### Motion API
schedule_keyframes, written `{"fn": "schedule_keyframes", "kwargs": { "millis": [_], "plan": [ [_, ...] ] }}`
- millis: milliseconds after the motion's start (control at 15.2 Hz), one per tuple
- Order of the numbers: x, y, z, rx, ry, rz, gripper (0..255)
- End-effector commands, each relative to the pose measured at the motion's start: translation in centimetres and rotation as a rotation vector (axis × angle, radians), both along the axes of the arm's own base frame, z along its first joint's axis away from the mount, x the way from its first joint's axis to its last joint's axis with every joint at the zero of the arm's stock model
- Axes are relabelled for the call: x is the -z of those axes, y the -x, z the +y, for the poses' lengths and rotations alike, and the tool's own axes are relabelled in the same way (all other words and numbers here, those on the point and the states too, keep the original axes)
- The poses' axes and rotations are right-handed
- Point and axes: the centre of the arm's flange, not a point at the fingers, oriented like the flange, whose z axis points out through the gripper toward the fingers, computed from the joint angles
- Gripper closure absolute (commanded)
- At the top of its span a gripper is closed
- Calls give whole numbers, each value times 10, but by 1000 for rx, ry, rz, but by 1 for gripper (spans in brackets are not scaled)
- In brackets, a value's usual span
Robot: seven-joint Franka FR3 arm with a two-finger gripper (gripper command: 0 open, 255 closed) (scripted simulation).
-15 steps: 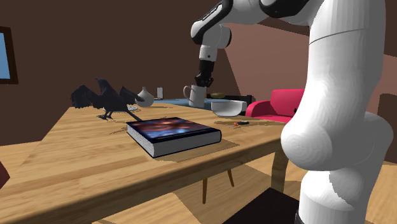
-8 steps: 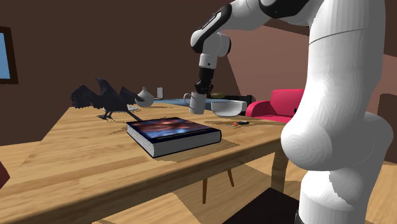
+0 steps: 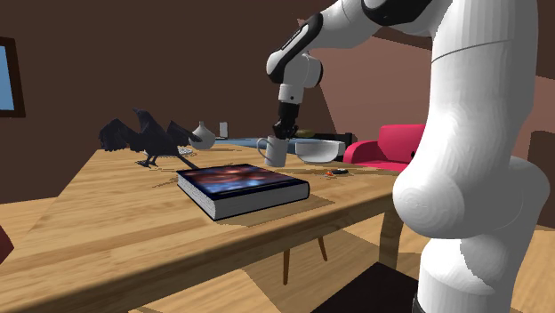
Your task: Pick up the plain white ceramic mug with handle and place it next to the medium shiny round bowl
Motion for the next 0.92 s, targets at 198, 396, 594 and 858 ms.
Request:
{"fn": "schedule_keyframes", "kwargs": {
  "millis": [198,396,594,858],
  "plan": [
    [0,0,0,0,0,0,255],
    [0,0,0,0,0,0,0],
    [0,0,0,0,0,0,0],
    [-49,8,-3,0,0,0,0]
  ]
}}
